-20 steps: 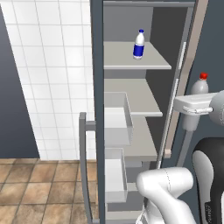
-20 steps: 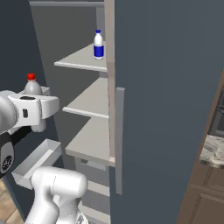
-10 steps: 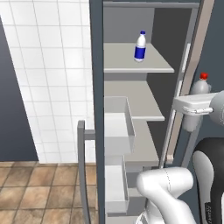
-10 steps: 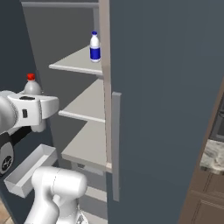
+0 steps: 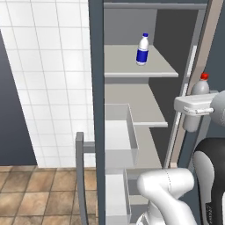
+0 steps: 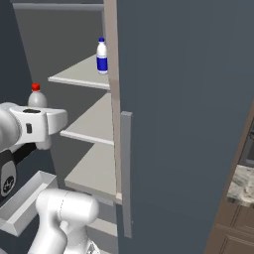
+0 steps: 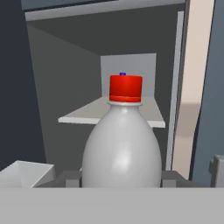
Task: Take the bottled waters from the counter and place them in the freezer to freeze. Close the freezer door after placing the bottles.
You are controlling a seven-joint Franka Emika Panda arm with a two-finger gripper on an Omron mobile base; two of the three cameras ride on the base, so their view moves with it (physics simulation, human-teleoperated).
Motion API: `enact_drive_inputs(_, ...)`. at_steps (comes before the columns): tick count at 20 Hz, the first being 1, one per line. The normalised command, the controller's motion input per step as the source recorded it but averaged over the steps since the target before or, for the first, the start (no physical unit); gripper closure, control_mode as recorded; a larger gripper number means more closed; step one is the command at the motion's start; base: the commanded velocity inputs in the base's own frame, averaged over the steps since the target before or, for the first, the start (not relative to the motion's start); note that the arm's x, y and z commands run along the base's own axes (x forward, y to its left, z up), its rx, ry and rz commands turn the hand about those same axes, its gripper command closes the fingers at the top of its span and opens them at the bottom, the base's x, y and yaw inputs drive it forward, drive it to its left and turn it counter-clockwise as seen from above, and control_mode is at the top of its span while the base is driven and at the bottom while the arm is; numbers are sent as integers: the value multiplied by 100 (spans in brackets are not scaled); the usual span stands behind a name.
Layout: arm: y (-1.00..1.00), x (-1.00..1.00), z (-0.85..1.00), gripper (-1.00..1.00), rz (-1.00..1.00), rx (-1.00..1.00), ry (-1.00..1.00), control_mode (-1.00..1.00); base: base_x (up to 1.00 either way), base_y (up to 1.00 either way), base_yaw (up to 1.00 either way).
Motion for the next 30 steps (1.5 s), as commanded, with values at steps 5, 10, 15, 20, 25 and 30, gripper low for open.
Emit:
enact_drive_inputs(5,0,0,0,100,0,0,0,100,15,1,0)
enact_drive_inputs(10,0,0,0,100,0,0,0,100,6,1,0)
enact_drive_inputs(15,0,0,0,100,0,0,0,100,0,0,0)
enact_drive_inputs(20,0,0,0,100,0,0,0,100,0,0,0)
enact_drive_inputs(25,2,1,0,100,0,0,0,-100,0,0,0)
enact_drive_inputs(30,13,8,1,100,0,0,0,-100,0,0,0)
